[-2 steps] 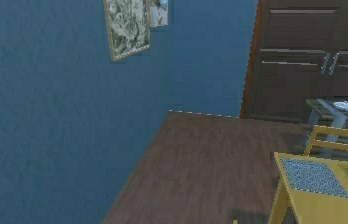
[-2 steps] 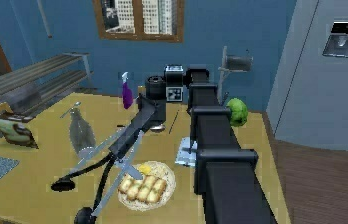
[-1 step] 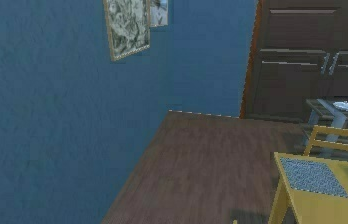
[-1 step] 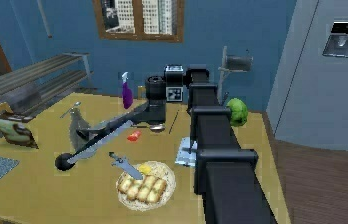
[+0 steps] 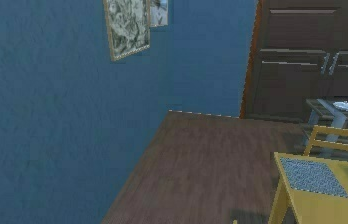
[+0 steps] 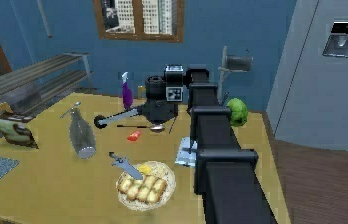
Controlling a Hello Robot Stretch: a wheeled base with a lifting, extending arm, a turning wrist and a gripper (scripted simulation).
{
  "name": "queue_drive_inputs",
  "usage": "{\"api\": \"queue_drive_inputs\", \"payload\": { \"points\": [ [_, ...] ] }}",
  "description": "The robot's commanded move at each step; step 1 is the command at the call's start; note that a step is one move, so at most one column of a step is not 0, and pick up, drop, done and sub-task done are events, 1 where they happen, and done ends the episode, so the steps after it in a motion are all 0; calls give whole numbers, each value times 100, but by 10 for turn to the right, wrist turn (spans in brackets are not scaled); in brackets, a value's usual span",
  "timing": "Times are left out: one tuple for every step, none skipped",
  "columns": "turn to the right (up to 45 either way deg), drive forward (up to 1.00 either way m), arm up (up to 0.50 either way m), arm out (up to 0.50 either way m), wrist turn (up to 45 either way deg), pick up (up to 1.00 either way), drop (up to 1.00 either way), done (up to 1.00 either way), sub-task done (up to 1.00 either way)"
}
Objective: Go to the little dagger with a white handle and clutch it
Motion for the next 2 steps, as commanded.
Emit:
{"api": "queue_drive_inputs", "payload": {
  "points": [
    [0,0,0,0,180,0,0,0,0],
    [0,0,-28,0,0,0,0,0,0]
  ]
}}
